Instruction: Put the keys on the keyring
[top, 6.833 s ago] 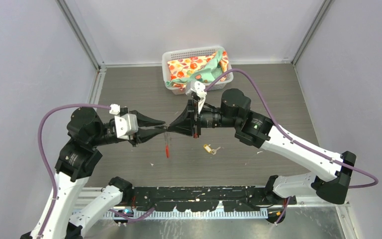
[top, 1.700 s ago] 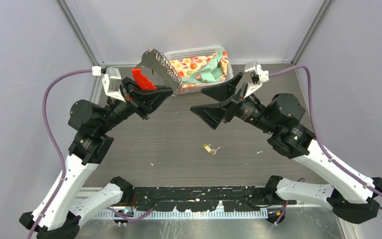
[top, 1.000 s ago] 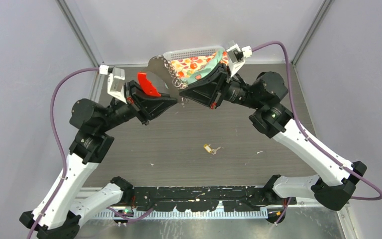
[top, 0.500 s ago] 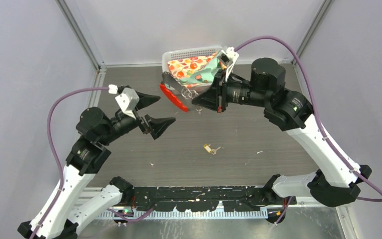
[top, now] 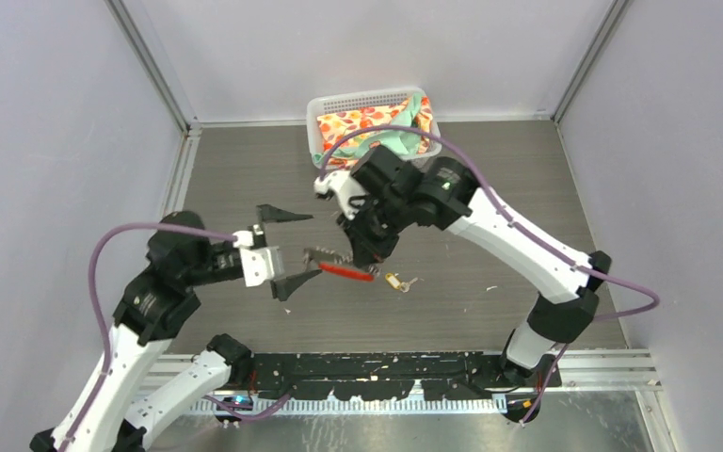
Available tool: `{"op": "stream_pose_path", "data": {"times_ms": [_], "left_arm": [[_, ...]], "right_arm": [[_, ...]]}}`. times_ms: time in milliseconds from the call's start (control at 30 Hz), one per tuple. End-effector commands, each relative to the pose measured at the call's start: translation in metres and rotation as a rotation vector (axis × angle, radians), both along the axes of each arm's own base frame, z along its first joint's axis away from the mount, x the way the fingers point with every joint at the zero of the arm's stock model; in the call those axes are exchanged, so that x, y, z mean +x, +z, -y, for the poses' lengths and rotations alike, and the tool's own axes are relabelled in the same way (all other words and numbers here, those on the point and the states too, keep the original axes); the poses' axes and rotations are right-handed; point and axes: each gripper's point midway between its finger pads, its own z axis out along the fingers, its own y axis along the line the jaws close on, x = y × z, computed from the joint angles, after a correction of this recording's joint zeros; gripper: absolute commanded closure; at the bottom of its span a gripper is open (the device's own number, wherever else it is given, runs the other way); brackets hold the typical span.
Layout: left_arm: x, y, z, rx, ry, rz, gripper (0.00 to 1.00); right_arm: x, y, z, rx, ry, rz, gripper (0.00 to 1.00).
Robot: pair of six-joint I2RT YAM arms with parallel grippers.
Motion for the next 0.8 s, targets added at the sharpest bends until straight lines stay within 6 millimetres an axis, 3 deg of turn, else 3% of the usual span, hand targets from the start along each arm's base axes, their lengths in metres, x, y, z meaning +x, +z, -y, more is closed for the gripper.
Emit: {"op": "stream_pose_path", "data": {"times_ms": [0,167,367,633,767], "left_arm": [[-0.027,-0.035,0.021,0.171,-0.289,-0.096,0.1],[-0.026,-0.059,0.016,0.221,-0.273,-0.145,0.11],[-0.044,-0.06,0.014,0.19,-0.309,-0.199,0.16],[-0.034,-0.065,0.017,0.183,-0.276,-0.235,0.51],[-0.018,-0.072,0.016,0.228,-0.211,-0.256,0.53]], "right_arm": [[-0.02,0.01,-0.002,-0.046,0.095,0.06,0.99],[-0.034,0.018,-0.016,-0.016,0.148,0.068,0.99],[-0.038,0.031,-0.026,0.04,0.175,0.085,0.99],[-0.045,0.04,-0.04,0.081,0.193,0.069,0.99],[-0.047,0.037,-0.045,0.076,0.2,0.06,0.99]]}}
